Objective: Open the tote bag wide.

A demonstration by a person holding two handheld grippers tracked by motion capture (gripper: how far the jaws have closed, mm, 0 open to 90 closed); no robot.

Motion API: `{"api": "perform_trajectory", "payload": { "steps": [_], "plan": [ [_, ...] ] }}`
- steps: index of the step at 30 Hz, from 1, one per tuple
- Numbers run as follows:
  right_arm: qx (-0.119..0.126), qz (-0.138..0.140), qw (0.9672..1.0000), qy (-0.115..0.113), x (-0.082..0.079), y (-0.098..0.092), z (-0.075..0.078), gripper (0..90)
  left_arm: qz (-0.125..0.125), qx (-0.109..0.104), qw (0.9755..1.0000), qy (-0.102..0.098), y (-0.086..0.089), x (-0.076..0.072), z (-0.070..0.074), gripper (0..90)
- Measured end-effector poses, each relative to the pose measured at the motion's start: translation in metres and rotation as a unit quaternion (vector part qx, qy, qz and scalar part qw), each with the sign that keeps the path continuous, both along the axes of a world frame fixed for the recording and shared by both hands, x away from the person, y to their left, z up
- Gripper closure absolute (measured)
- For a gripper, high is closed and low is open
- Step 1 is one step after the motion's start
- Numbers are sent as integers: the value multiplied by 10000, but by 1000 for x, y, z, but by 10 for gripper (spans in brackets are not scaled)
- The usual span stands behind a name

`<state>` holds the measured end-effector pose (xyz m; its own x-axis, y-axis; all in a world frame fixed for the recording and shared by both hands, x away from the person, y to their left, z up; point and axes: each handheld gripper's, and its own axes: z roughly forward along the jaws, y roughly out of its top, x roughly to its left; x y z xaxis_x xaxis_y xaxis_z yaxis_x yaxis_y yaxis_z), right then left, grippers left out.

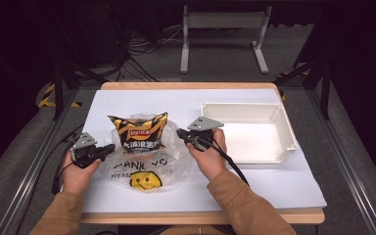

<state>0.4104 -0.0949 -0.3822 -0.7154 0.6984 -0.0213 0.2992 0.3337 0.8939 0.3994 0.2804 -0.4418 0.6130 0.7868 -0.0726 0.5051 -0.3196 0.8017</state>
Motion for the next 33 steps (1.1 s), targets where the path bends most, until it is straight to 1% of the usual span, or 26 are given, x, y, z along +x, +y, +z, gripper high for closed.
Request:
{"api": "perform_trajectory", "payload": {
  "steps": [2, 3, 4, 6, 7, 10, 13, 16, 18, 19, 20, 21, 22, 23, 24, 25, 28, 31, 33],
  "plan": [
    [-24, -51, 10000, 55, -1, 2, -7, 885, -8, 4, 10000, 91, 0, 1, -2, 866],
    [-24, -51, 10000, 55, -1, 2, -7, 885, -8, 4, 10000, 91, 0, 1, -2, 866],
    [-89, -47, 9998, 162, 0, 6, -15, 877, -26, 29, 9998, 175, 0, 2, -4, 865],
    [-209, -35, 9995, 217, -1, 9, -24, 874, -46, 43, 9997, 217, 0, 3, -5, 864],
    [-209, -35, 9995, 217, -1, 9, -24, 874, -46, 43, 9997, 217, 0, 3, -5, 863],
    [-371, -4, 9989, 280, -3, 14, -34, 877, -53, 57, 9996, 278, 1, 3, -6, 862],
    [-496, 22, 9981, 353, -5, 17, -42, 878, -2, 69, 9995, 304, 3, 3, -8, 861],
    [-611, 87, 9975, 358, -6, 18, -46, 873, 94, 164, 9993, 313, 7, 4, -9, 861],
    [-639, 106, 9972, 384, -7, 18, -47, 871, 130, 157, 9992, 341, 10, 5, -10, 862],
    [-774, 102, 9964, 337, -8, 19, -50, 867, 194, 139, 9990, 376, 11, 6, -12, 863],
    [-816, 105, 9961, 334, -8, 20, -51, 864, 194, 139, 9990, 376, 11, 6, -12, 864],
    [-874, 113, 9955, 334, -9, 21, -52, 865, 218, 192, 9989, 369, 12, 7, -13, 864],
    [-918, 134, 9950, 360, -10, 21, -53, 865, 218, 192, 9989, 369, 12, 7, -13, 864],
    [-955, 143, 9945, 408, -10, 22, -55, 864, 237, 221, 9987, 403, 11, 6, -12, 864],
    [-989, 157, 9939, 456, -10, 22, -58, 864, 243, 263, 9986, 380, 10, 6, -13, 864],
    [-1022, 154, 9933, 509, -10, 23, -61, 864, 221, 286, 9986, 398, 10, 6, -12, 864],
    [-1029, 159, 9926, 623, -10, 21, -67, 864, 215, 282, 9985, 407, 10, 6, -13, 864],
    [-1028, 165, 9924, 658, -10, 20, -68, 865, 214, 275, 9985, 412, 11, 6, -13, 864],
    [-1056, 166, 9917, 719, -12, 18, -68, 865, 219, 234, 9986, 424, 10, 6, -14, 864]
  ]
}}
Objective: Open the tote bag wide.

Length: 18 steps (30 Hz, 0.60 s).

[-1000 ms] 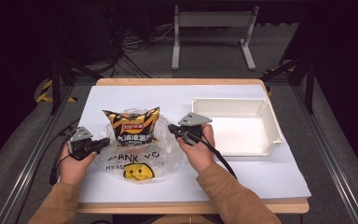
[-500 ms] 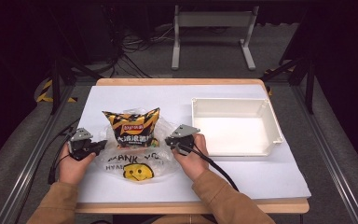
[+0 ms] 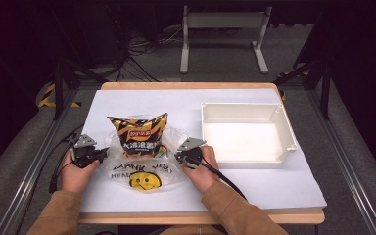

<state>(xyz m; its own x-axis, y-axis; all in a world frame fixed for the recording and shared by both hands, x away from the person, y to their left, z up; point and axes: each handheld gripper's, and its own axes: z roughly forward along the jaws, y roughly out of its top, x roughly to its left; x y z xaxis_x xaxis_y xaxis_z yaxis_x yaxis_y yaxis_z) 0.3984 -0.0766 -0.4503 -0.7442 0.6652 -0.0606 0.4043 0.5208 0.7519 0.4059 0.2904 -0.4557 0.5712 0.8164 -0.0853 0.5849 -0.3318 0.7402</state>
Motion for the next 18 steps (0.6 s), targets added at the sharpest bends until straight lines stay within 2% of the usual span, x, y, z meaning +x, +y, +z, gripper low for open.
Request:
{"api": "perform_trajectory", "payload": {
  "steps": [3, 6, 7, 10, 12, 16, 18],
  "plan": [
    [16, -23, 10000, 31, -1, -4, 0, 865, -26, 9, 10000, 18, -1, 0, 0, 862],
    [34, -25, 10000, 45, -3, -7, 0, 859, -17, -67, 10000, 26, 0, 0, -1, 836],
    [49, -31, 10000, 55, -3, -9, 0, 853, 0, -125, 9999, 71, 1, 0, -1, 836],
    [165, -11, 9998, 80, -6, -14, 3, 787, 13, -285, 9996, -30, 5, -3, 0, 790],
    [202, 9, 9998, 22, -8, -15, 6, 731, 31, -351, 9993, -98, 6, -6, 2, 702],
    [390, 101, 9992, -51, -13, -19, 14, 651, 15, -549, 9978, -377, 8, -16, 10, 512],
    [470, 113, 9988, -92, -15, -20, 18, 625, 4, -606, 9973, -405, 8, -18, 12, 471]
  ]
}}
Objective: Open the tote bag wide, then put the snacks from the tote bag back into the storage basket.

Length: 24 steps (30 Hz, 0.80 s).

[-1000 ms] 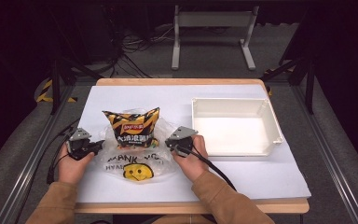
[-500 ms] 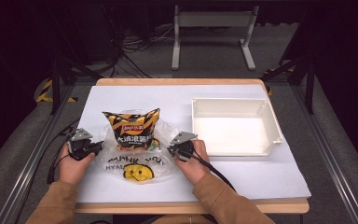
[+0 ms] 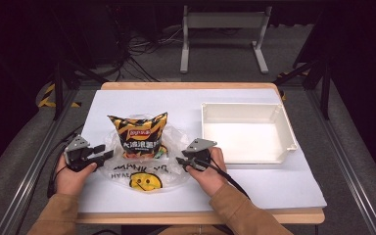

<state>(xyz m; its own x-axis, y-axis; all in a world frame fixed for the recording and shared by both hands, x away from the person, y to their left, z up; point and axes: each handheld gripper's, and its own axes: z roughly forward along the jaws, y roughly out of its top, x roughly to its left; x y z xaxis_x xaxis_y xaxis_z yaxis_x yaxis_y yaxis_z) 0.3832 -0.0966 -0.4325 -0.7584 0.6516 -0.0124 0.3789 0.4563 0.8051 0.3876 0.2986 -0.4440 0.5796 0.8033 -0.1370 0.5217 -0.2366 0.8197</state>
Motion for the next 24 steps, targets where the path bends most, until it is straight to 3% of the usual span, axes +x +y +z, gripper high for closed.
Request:
{"api": "perform_trajectory", "payload": {
  "steps": [1, 8, 12, 15, 24],
  "plan": [
    [173, 55, 9998, -59, -4, -3, 7, 571, -25, -91, 9998, -150, 0, -5, 5, 441],
    [494, 52, 9986, -181, -10, -17, 26, 480, -100, -360, 9987, -353, -2, -17, 15, 370],
    [807, 92, 9964, -228, -8, -31, 40, 442, -169, -320, 9983, -452, -5, -22, 19, 368],
    [1031, 226, 9941, -267, -8, -43, 51, 406, -224, -329, 9982, -452, -6, -24, 22, 371],
    [1286, 341, 9904, -375, -10, -62, 69, 367, -325, -369, 9981, -375, -6, -31, 29, 369]
  ]
}}
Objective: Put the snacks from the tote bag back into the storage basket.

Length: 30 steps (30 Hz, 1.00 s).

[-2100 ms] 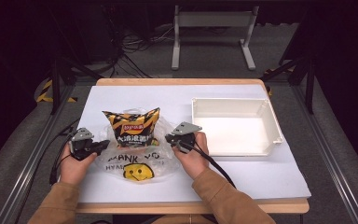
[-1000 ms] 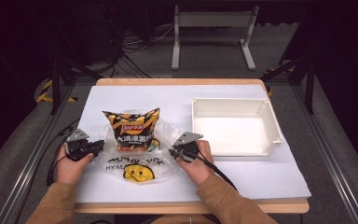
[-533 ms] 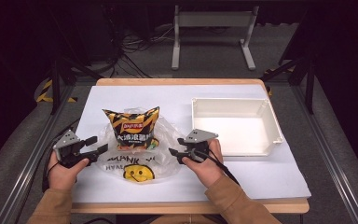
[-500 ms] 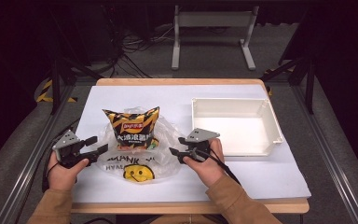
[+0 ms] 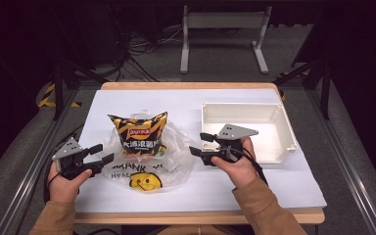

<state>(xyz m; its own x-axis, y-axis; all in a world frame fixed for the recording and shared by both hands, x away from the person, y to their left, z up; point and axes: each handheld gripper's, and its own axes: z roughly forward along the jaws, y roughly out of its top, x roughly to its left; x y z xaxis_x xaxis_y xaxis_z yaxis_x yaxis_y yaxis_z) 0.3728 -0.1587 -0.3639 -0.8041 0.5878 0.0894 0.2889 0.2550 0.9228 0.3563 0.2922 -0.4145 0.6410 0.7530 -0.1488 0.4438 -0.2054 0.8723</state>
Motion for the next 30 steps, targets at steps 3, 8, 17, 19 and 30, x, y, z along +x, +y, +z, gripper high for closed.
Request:
{"api": "perform_trajectory", "payload": {
  "steps": [3, 8, 17, 19, 30],
  "plan": [
    [32, 100, 9999, -21, 0, -1, 1, 360, -74, -55, 10000, -14, 3, -3, 5, 366],
    [180, 212, 9996, -60, 1, -1, 9, 340, -113, -127, 9999, -22, 7, -7, 10, 358],
    [41, 339, 9994, -74, 17, 20, 25, 293, -119, -288, 9995, -62, 7, -8, 13, 348],
    [27, 337, 9994, -37, 22, 24, 28, 283, -115, -270, 9996, -60, 7, -8, 13, 347],
    [79, 609, 9981, 86, 45, 47, 31, 203, -116, -213, 9997, -65, 7, -8, 12, 357]
  ]
}}
